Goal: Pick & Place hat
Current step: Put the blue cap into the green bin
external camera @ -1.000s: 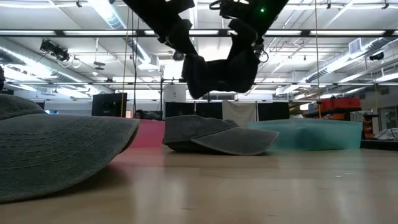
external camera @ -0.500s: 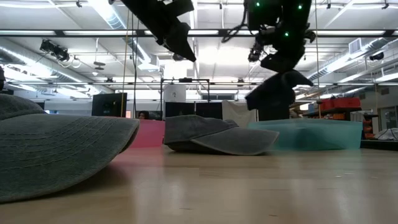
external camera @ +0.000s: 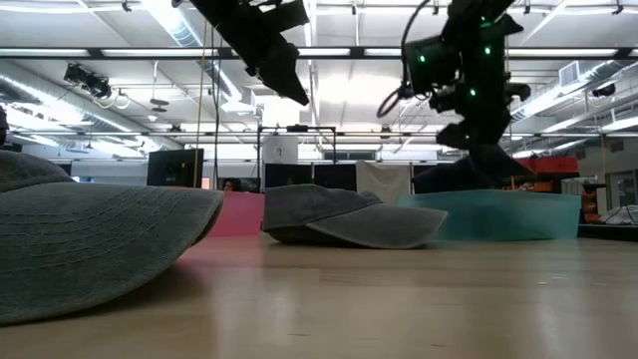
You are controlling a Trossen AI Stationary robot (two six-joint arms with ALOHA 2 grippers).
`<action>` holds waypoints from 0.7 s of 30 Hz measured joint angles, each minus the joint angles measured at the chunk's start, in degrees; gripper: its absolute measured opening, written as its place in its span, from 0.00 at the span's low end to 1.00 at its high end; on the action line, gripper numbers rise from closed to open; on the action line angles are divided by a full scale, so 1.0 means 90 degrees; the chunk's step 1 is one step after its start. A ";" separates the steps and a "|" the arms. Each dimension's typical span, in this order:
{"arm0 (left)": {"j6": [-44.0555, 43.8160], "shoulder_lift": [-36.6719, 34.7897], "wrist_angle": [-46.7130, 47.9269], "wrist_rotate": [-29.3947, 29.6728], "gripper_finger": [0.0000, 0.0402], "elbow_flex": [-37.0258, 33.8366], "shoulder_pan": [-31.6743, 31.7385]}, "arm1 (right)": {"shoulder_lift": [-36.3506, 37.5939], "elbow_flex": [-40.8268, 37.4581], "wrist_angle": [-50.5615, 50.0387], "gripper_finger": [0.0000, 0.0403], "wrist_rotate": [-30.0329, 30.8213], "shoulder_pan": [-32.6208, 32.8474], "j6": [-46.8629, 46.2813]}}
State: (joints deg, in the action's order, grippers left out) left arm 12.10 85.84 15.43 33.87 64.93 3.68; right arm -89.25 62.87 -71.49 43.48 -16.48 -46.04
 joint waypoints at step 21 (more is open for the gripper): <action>-0.0158 0.0000 -0.0013 0.0002 0.36 0.0000 0.0032 | 0.0005 -0.1024 0.1386 0.26 -0.0912 -0.0382 0.0871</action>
State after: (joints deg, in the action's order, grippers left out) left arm 10.68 85.84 15.31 33.89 64.93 3.97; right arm -89.21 53.65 -59.01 35.27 -19.92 -38.20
